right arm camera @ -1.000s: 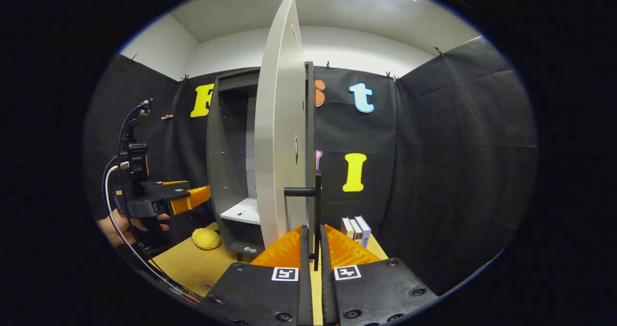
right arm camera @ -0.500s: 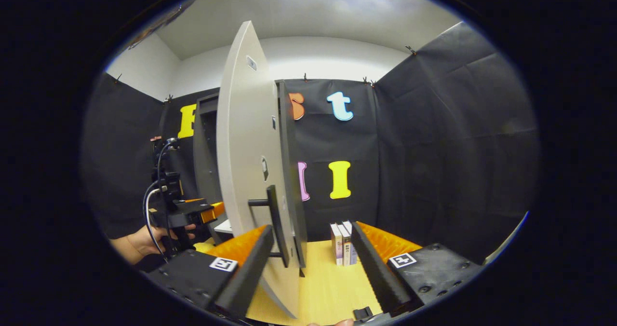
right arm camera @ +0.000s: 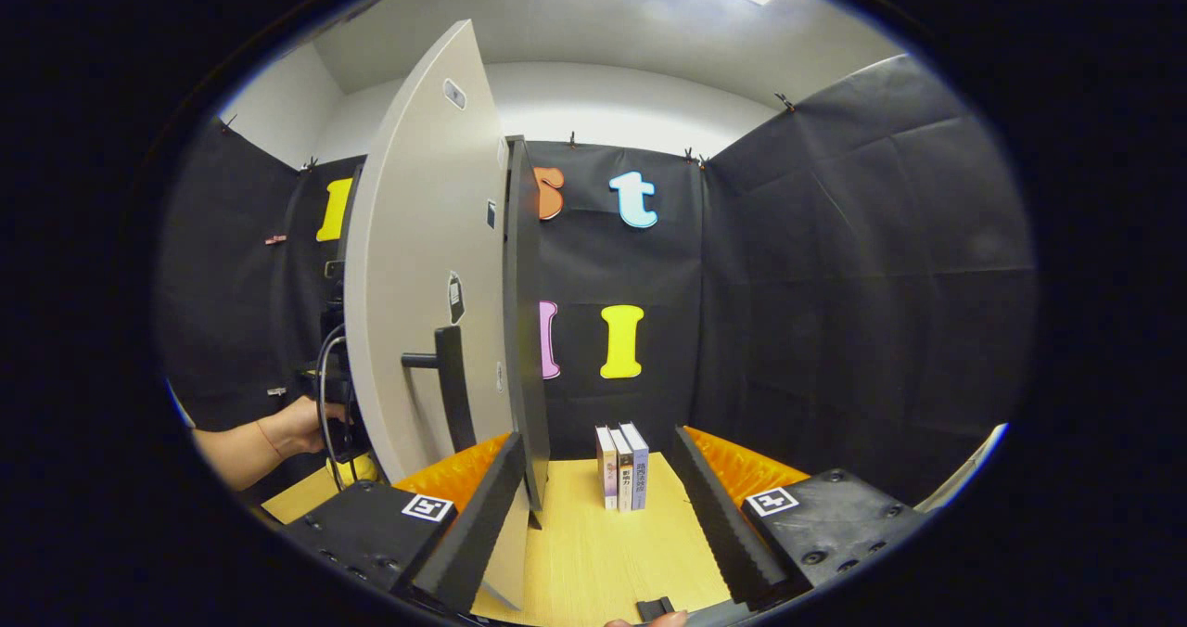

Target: Open the cabinet door with the right hand, grasp the bottle in the cabinet with the left hand and place it on the coaster, then close the cabinet door with the right hand.

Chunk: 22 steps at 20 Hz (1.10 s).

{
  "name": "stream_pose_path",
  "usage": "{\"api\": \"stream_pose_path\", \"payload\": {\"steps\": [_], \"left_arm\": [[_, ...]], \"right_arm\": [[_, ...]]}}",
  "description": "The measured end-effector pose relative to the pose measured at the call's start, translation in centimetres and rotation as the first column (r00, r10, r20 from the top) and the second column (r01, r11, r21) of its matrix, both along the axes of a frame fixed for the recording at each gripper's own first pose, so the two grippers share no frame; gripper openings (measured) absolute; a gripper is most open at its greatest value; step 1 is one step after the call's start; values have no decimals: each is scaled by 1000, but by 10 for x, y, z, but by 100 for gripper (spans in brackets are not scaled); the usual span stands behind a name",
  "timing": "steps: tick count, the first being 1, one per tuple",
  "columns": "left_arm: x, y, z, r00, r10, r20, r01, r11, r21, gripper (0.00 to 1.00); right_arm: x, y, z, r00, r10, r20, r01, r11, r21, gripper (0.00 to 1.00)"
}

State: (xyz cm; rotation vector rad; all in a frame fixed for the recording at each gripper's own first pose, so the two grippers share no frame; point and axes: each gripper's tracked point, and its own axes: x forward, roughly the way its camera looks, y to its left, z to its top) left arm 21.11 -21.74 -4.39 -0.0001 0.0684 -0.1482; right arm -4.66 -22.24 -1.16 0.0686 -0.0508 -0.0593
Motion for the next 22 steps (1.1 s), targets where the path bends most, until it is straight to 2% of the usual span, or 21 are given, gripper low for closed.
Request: {"api": "stream_pose_path", "payload": {"steps": [2, 9, 13, 15, 17, 22], "left_arm": [[20, 0, -12, 999, 19, -27, -19, 1000, -8, 95], [91, 2, -40, 997, 64, -39, -63, 998, 23, 95], [117, -1, -50, 998, 50, -42, -50, 999, 17, 94], [121, -9, -53, 999, -5, -51, 5, 1000, -3, 95], [120, -14, -52, 998, -50, -45, 50, 999, -9, 72], [105, -11, -39, 999, -28, -16, 29, 999, 14, 71]], "right_arm": [[3, -10, -2, 1000, -15, 0, 15, 1000, 1, 98], [17, -32, -11, 999, -45, -19, 45, 999, 1, 98], [20, -42, -12, 998, -63, -24, 63, 998, 11, 98], [20, -48, -11, 997, -78, -22, 78, 997, 16, 98], [19, -50, -12, 996, -84, -21, 84, 996, 20, 98], [19, -50, -13, 996, -84, -17, 84, 996, 28, 98]]}}
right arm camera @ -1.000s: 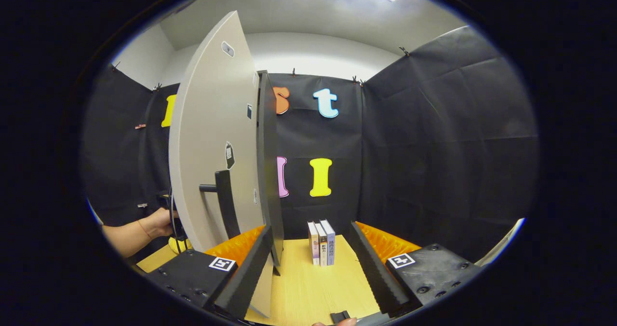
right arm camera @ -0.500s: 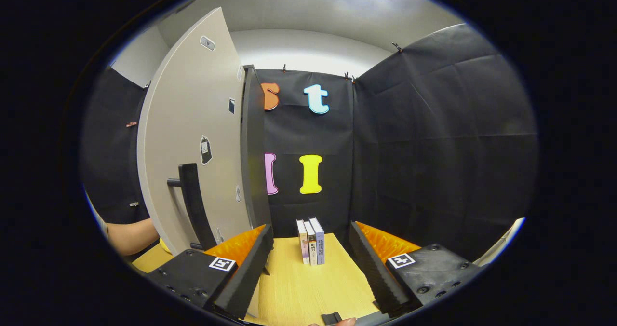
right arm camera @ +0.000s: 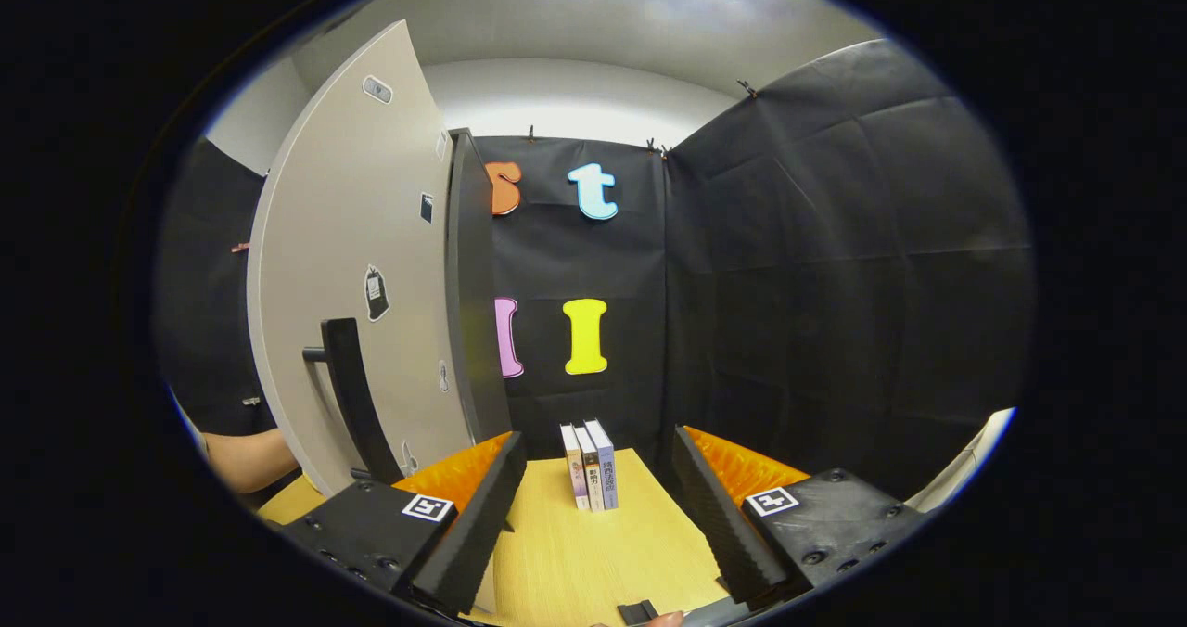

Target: Open the cabinet door with the right hand, grasp the bottle in the cabinet with the left hand and place it on the coaster, then close the cabinet door with the right hand.

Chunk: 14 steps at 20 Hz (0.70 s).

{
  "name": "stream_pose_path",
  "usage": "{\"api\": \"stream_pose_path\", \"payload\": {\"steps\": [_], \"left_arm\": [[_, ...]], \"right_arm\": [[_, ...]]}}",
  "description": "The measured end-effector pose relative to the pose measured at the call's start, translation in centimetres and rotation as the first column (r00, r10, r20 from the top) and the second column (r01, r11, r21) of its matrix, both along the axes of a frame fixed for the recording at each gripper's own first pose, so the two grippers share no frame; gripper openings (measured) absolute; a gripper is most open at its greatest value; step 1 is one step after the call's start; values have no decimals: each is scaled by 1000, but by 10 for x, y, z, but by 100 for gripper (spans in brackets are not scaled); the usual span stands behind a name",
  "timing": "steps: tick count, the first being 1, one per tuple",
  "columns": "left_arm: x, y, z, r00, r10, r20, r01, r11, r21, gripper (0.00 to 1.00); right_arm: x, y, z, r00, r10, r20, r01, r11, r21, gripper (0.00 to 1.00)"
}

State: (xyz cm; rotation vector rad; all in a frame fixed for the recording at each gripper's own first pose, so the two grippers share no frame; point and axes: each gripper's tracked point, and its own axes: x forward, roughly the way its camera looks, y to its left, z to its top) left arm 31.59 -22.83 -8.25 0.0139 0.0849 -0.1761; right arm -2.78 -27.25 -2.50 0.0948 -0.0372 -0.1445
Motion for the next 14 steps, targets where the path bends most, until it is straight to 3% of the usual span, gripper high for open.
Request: {"api": "stream_pose_path", "payload": {"steps": [3, 4, 5, 7, 14], "left_arm": [[-16, 10, 15, 1000, -1, 31, 2, 1000, -16, 71], [-20, 13, 19, 999, 4, 41, -4, 1000, -19, 71], [-25, 15, 23, 999, 11, 47, -11, 1000, -18, 71], [-30, 15, 26, 998, 27, 53, -26, 1000, -14, 71], [-19, 9, 16, 996, 66, 54, -66, 998, -16, 70]], "right_arm": [[3, 1, 3, 1000, 1, 9, -1, 1000, -6, 98], [3, 2, 5, 1000, 2, 16, -2, 1000, -5, 94], [4, 2, 4, 1000, 2, 17, -2, 1000, -4, 98], [6, 5, 5, 1000, 10, 21, -10, 1000, -10, 98], [19, 19, 5, 998, 46, 38, -44, 999, -31, 98]]}}
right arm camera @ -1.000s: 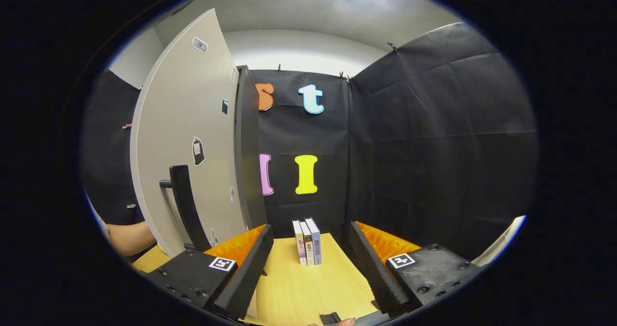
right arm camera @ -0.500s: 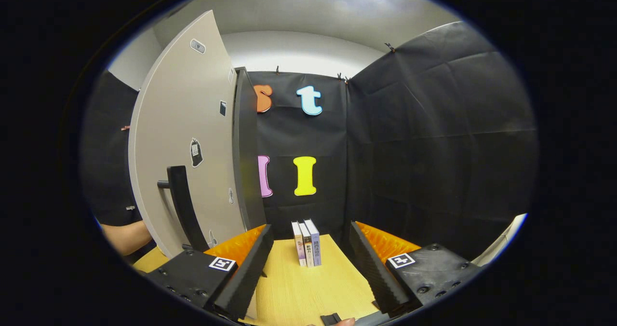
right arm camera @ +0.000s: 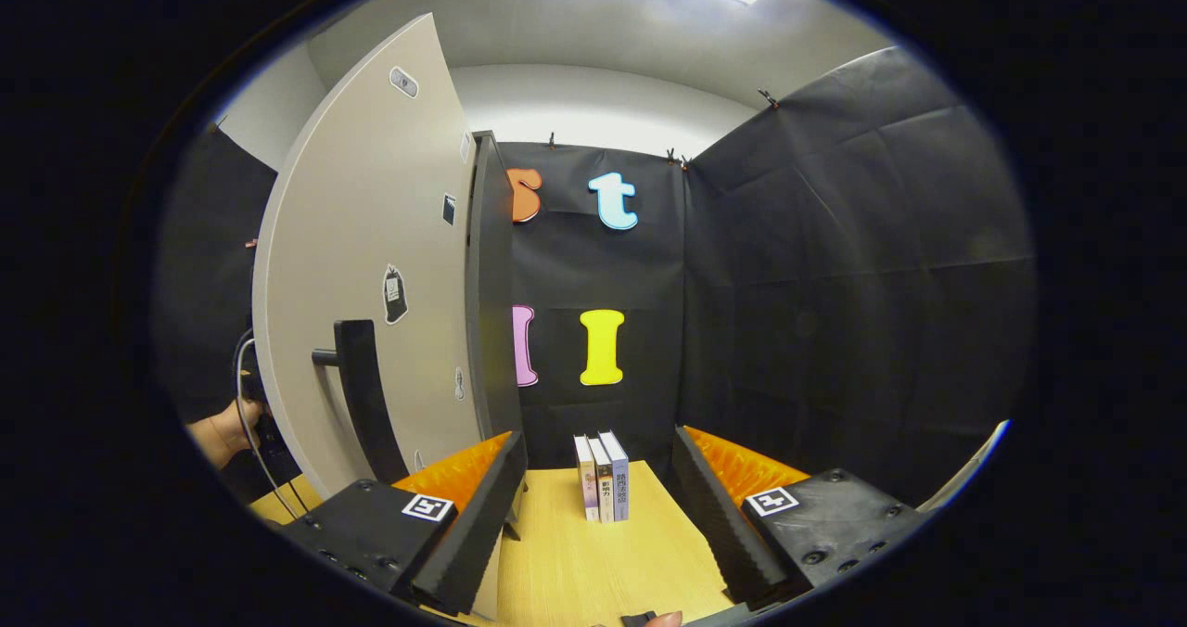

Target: Open the cabinet door with the right hand, grasp the bottle in the cabinet with the left hand and place it on the coaster, then close the cabinet door with the right hand.

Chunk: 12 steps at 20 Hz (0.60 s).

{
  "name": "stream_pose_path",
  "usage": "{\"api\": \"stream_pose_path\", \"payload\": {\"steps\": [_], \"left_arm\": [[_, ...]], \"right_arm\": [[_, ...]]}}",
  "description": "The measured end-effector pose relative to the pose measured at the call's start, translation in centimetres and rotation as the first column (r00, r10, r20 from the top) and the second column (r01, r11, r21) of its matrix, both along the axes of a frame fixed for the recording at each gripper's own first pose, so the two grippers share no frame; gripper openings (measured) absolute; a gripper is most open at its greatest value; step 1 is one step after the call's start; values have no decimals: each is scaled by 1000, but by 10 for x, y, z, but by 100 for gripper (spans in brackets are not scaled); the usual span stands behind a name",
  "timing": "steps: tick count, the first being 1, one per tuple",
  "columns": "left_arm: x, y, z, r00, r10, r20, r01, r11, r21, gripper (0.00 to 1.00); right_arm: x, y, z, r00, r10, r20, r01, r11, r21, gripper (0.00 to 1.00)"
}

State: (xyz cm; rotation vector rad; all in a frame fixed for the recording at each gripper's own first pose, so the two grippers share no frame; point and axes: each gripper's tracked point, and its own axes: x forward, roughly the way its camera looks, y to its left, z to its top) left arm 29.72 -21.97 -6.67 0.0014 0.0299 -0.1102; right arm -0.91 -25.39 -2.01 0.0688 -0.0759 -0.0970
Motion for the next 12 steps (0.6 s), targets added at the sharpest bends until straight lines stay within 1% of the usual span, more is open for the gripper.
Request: {"api": "stream_pose_path", "payload": {"steps": [5, 7, 9, 12], "left_arm": [[2, -6, -4, 998, 60, -5, -59, 998, 7, 71], [2, -11, 2, 996, 85, -12, -85, 996, 15, 71], [1, -14, 8, 994, 110, -2, -110, 994, 7, 70], [-2, -15, 4, 991, 134, 12, -134, 991, 0, 71]], "right_arm": [[5, 1, 1, 1000, -13, 9, 13, 1000, 7, 98], [5, 2, 3, 1000, -14, 14, 14, 1000, 7, 98], [5, 5, 4, 1000, -12, 19, 12, 1000, 2, 98], [6, 4, 1, 1000, -25, 18, 25, 1000, -10, 98]]}}
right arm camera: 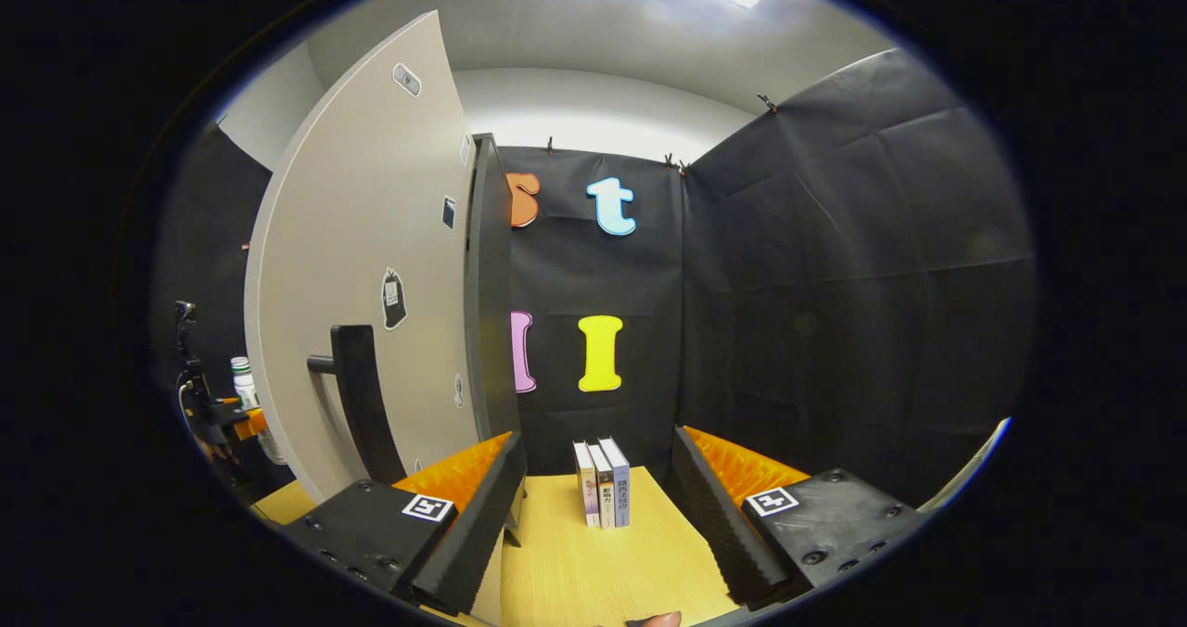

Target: Open the cabinet door with the right hand, grasp the bottle in the cabinet with the left hand and place it on the coaster, then close the cabinet door with the right hand.

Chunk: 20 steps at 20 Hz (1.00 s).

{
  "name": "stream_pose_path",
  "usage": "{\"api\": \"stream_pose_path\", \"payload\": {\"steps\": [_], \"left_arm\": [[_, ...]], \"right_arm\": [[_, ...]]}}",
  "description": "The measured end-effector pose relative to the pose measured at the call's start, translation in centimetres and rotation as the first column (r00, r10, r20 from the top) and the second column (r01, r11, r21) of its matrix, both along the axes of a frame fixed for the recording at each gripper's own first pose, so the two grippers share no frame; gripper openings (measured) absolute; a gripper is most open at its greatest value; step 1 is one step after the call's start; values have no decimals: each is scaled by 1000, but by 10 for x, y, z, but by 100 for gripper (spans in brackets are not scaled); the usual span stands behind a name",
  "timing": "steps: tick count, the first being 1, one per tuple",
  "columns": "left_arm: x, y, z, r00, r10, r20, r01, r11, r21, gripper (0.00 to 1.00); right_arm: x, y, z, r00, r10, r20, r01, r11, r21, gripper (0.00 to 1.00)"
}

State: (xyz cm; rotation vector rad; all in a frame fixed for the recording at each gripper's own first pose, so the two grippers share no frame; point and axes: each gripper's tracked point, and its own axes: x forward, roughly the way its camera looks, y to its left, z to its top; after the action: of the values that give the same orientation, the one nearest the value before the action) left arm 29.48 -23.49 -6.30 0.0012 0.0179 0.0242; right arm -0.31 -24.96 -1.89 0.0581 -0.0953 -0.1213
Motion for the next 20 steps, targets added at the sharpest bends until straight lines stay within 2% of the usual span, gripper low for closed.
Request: {"api": "stream_pose_path", "payload": {"steps": [4, 8, 13, 17, 20], "left_arm": [[0, -2, -3, 1000, -7, 13, 7, 1000, 12, 71], [6, 7, -6, 1000, -24, -4, 24, 999, -32, 71], [3, -1, -9, 998, -54, 11, 54, 999, 1, 71], [7, 6, -7, 997, -76, -29, 76, 997, -14, 71], [10, 5, -3, 996, -79, -43, 79, 997, -8, 71]], "right_arm": [[0, 4, -1, 1000, -11, 4, 11, 1000, 17, 98], [-1, -1, 4, 998, -54, 21, 54, 998, 21, 98], [-1, 0, 4, 996, -88, 23, 88, 996, 25, 97], [-3, 1, 4, 994, -112, 17, 112, 993, 47, 97], [-4, 2, 9, 990, -137, 33, 137, 991, 13, 98]]}}
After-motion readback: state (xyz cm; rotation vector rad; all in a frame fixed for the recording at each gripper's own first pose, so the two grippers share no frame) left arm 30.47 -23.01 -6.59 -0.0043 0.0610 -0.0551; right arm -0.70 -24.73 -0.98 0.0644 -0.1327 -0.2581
